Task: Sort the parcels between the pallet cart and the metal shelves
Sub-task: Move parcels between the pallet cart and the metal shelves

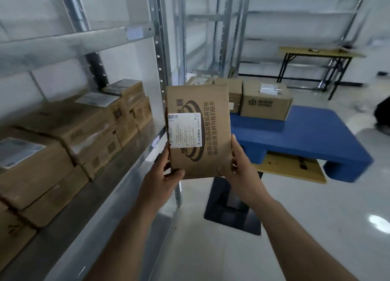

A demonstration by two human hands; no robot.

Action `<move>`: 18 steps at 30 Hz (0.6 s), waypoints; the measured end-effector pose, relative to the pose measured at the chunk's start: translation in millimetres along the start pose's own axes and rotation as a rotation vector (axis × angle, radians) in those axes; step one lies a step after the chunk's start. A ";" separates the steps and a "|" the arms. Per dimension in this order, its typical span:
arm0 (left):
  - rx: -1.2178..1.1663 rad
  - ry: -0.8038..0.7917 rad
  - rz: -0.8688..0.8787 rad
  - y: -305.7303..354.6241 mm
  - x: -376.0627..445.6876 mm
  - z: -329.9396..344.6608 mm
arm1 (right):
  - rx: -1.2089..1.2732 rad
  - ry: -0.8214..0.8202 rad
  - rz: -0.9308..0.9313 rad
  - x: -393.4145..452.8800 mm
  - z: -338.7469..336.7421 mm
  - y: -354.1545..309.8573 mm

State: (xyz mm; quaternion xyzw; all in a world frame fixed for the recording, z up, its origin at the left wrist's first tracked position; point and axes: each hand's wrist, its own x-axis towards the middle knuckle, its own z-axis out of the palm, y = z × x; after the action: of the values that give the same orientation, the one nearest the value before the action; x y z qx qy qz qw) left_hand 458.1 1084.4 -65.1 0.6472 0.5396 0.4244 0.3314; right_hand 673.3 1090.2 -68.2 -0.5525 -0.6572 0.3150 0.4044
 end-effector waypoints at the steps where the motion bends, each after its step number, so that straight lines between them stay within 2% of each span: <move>1: -0.021 -0.023 0.016 -0.7 9.5 7.1 | 0.003 0.027 0.018 1.8 -5.4 3.7; 9: -0.074 -0.209 0.087 10.0 65.0 76.8 | 0.050 0.193 0.090 8.1 -59.9 36.0; 18: -0.054 -0.294 0.163 41.2 121.5 173.3 | 0.064 0.306 0.122 35.0 -139.2 94.0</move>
State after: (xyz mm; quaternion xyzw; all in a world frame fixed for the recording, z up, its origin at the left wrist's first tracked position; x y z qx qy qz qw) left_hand 639.4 1200.3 -78.1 0.7345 0.4196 0.3652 0.3886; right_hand 837.9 1138.0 -76.7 -0.6197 -0.5429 0.2722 0.4971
